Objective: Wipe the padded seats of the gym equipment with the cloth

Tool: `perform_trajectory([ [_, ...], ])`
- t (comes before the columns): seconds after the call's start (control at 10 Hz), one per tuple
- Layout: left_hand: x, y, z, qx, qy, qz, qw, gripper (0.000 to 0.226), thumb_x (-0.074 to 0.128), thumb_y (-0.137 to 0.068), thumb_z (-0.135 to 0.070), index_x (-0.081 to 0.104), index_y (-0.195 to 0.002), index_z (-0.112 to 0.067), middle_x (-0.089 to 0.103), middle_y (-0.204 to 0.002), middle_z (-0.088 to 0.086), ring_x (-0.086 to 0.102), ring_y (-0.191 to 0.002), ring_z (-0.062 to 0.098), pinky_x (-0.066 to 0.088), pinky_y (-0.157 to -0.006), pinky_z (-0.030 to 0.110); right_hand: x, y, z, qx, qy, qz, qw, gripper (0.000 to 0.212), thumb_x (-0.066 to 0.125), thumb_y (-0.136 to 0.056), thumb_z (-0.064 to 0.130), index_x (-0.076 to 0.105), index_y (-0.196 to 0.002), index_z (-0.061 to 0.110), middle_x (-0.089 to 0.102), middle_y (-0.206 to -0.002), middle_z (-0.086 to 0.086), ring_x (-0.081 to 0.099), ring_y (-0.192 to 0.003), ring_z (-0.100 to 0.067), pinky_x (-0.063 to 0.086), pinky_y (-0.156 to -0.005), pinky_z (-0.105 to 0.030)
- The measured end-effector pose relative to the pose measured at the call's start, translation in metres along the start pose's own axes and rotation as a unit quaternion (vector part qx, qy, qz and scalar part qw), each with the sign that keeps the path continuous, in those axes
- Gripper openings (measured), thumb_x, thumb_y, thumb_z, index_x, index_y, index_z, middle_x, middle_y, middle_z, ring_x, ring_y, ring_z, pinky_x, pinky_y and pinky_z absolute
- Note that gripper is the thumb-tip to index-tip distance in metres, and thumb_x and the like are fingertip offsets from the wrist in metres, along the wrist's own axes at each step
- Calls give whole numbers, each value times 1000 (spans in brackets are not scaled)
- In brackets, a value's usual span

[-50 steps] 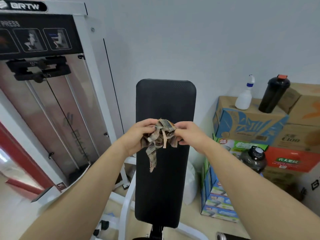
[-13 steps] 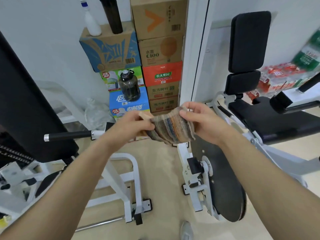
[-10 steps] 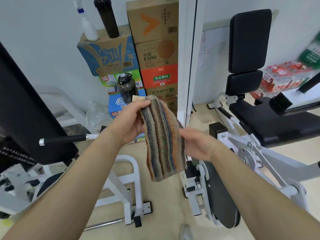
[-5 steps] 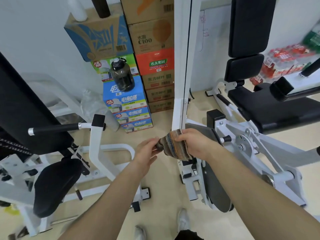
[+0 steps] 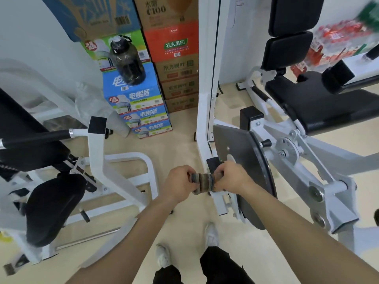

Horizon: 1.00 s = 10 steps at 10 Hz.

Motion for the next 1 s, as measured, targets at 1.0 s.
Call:
perform_trajectory([
  [1.0, 55, -83, 23, -147, 152, 30, 977, 71, 59, -97, -35, 26, -156, -14, 45, -153, 11, 46, -138, 27, 39, -112, 33, 1, -72, -21, 60, -13, -121, 991, 47, 61, -90, 15, 46, -134, 9, 46, -135, -16, 45, -127, -36, 45, -102, -45],
])
Point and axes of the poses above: each hand's wrist, its own y-axis away from the middle knuckle, its own x-axis out of the palm, z = x × y, the point moved 5 cm from there along -y, towards the middle knuckle
